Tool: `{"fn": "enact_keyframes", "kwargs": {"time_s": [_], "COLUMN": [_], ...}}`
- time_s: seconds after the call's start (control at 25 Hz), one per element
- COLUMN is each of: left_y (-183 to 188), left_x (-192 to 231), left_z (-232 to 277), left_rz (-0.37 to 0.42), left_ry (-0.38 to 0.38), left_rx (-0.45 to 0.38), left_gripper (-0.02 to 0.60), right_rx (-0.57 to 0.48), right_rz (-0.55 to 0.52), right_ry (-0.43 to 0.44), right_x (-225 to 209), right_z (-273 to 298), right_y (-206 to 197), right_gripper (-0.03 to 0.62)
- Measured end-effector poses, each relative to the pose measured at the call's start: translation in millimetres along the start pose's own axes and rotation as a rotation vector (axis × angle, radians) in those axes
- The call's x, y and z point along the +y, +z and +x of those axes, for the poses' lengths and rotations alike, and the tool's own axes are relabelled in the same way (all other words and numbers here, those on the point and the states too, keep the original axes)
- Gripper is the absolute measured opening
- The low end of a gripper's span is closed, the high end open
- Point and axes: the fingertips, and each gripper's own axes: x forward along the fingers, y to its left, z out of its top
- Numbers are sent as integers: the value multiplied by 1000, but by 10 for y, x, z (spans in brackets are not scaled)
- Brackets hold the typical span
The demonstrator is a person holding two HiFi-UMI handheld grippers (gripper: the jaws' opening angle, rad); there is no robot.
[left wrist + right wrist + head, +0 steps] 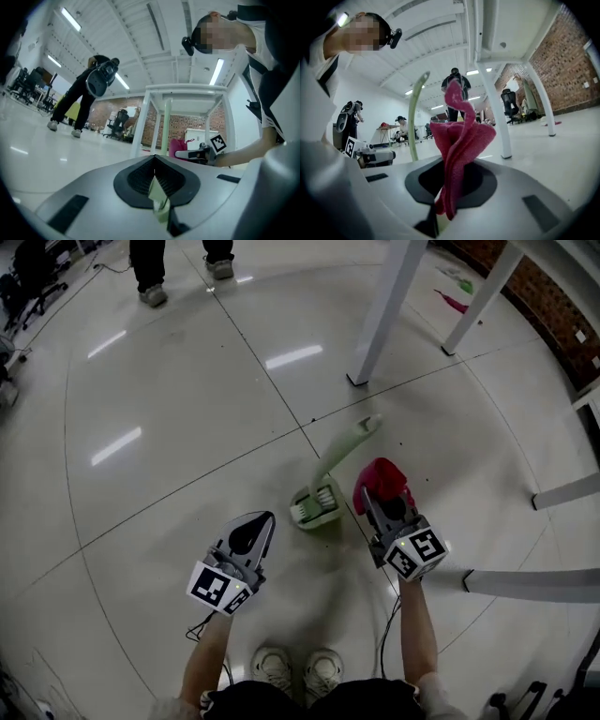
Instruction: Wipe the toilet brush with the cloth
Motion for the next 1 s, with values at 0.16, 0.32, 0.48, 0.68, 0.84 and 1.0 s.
{"fn": "enact_keyframes", "kwargs": {"time_s": [0.16,0.32,0.48,0.68,0.84,1.0], "left_y": [-518,-767,-785,-781,-835,-814], "left_x": [-185,-399,-485,-490,-482,-481], "left_z": [-20,219,464,534,544,498], "left_rz": [-49,-15,-9,-34,-41,-50], "left_ry": [-8,-67,-104,-109,-103,-95], "left_rx": [38,79,64,65,64,62], "left_gripper": [2,2,2,2,2,2], "right_rx": [100,191,192,213,226,205], "right_rz": [-28,-70,-68,-61,-64,-42], "right_ry": [75,148,246,301,303,261], "right_x": [-185,-255,-185,-63,-44,16], "right_z": [242,363,439,400,295,118], "right_y": [-630,-1012,-1145,-1198,-1219,-1244], "right_gripper": [31,31,31,31,31,31]}}
